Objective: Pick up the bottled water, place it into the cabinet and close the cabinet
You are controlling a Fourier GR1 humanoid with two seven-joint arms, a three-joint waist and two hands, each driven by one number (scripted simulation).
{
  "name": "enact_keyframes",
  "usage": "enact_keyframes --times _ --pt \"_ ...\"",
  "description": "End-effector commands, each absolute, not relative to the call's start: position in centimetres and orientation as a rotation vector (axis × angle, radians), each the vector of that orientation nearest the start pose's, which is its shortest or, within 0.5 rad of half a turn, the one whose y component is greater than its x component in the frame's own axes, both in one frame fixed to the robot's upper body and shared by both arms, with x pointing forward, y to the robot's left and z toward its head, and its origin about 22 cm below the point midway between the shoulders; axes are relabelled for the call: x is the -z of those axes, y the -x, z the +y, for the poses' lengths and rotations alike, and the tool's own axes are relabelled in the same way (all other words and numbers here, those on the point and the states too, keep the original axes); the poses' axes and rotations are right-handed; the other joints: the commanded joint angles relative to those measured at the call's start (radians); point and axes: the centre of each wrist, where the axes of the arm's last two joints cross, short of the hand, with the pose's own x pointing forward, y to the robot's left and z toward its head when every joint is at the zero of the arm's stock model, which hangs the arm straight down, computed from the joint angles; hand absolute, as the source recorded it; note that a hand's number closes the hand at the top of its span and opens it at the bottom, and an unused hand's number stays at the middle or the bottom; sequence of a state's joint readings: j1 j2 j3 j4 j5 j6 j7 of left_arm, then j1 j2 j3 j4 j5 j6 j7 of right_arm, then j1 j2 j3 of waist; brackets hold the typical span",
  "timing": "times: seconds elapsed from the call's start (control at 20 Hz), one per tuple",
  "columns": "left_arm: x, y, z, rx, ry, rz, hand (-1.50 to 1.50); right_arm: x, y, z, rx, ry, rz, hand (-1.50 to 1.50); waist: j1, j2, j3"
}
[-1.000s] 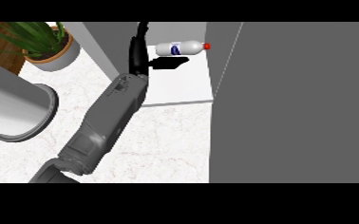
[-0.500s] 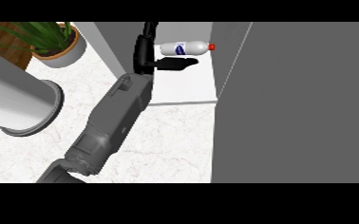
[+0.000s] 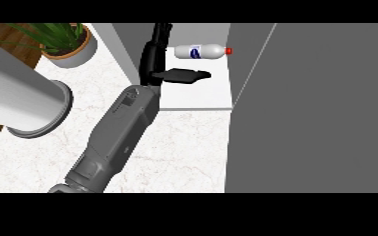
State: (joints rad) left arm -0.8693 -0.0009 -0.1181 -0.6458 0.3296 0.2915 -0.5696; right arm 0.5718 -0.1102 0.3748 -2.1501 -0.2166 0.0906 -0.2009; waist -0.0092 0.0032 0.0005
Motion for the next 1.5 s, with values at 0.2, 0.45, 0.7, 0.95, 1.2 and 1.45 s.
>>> enact_keyframes --times 0.2,0.45,0.7,0.95,1.2,1.45 --pt "-4.7 -37.0 13.2 -0.053 0.185 -1.934 -1.5 -5.4 -9.6 -20.7 0.059 -0.371 -1.776 -1.5 0.04 -0.02 0.0" --pt "-4.6 -32.2 12.7 -0.11 0.267 -1.928 -1.5 -4.2 -9.2 -20.9 0.049 -0.4 -1.768 -1.5 0.038 -0.018 0.0" --pt "-5.7 -27.5 16.3 -0.113 0.291 -1.951 -1.5 -5.2 -9.5 -19.4 0.043 -0.417 -1.774 -1.5 0.028 -0.011 0.0" --pt "-7.4 -22.4 15.0 -0.144 0.352 -1.93 -1.5 -6.2 -9.8 -18.3 0.013 -0.388 -1.784 -1.5 0.018 -0.008 0.0" --pt "-7.7 -18.1 16.4 -0.124 0.412 -1.908 -1.5 -4.9 -9.1 -19.1 -0.179 -0.432 -1.758 -1.5 0.018 -0.009 0.0" --pt "-7.0 -14.6 16.9 -0.182 0.384 -1.939 -1.5 -8.1 -8.3 -18.8 -0.371 -0.489 -1.674 1.5 0.023 -0.009 -0.002"
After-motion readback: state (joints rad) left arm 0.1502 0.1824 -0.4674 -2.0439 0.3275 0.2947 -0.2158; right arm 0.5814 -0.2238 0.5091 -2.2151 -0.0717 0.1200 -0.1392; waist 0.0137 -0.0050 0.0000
